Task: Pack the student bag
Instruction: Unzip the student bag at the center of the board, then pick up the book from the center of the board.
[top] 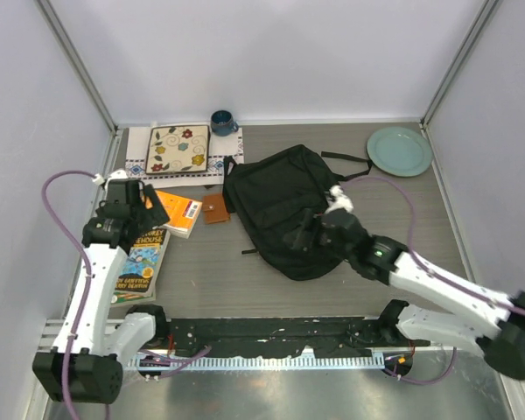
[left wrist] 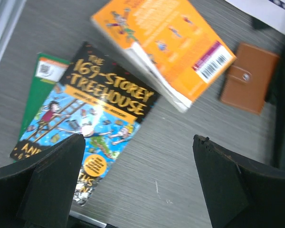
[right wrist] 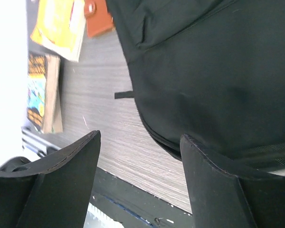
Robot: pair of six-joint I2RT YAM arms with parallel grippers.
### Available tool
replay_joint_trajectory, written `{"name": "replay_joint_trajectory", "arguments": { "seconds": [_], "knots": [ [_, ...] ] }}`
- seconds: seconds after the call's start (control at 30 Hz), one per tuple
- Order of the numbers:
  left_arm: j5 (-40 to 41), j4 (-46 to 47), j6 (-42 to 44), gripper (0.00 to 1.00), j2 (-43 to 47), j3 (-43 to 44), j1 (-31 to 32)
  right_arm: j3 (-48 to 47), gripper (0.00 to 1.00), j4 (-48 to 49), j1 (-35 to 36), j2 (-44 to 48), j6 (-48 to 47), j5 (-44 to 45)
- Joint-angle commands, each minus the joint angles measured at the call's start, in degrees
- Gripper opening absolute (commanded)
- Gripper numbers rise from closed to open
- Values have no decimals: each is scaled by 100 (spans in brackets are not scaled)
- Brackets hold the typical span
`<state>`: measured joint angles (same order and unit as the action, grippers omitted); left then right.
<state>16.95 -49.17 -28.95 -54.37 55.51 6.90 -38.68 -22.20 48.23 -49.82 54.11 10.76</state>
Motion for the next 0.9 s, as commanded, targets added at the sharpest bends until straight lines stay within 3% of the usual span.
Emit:
{"name": "replay_joint_trajectory", "arguments": {
  "seconds": [0.0, 0.17, 0.37, 0.57, 0.67, 0.73, 0.87],
  "knots": [
    [-727, 30, 319, 100, -3, -49, -1266, -736, 73, 1610, 336, -1492, -559, -1006],
    [-1448, 179, 214, 100, -398, -163, -2549, -1756, 73, 2332, 740, -3371, -419, -1445],
    [-1528, 452, 39, 100, -627, -435, -3404, -2495, 74, 3449, 995, -4860, 143, -1875],
    [-1958, 970, -269, 100, -900, -831, -3730, -3628, 74, 3600, 1180, -6257, 127, -2297],
    [-1748, 944, -304, 100, -1075, -743, -3722, -4094, 74, 3617, 1207, -6759, 109, -2394],
    [-985, 953, -392, 100, -1181, -682, -3739, -4427, 74, 3617, 1207, -7083, 179, -2483],
    [-755, 1067, -436, 99, -1383, -480, -3748, -4912, 74, 3661, 1233, -7585, 284, -2465]
  ]
}}
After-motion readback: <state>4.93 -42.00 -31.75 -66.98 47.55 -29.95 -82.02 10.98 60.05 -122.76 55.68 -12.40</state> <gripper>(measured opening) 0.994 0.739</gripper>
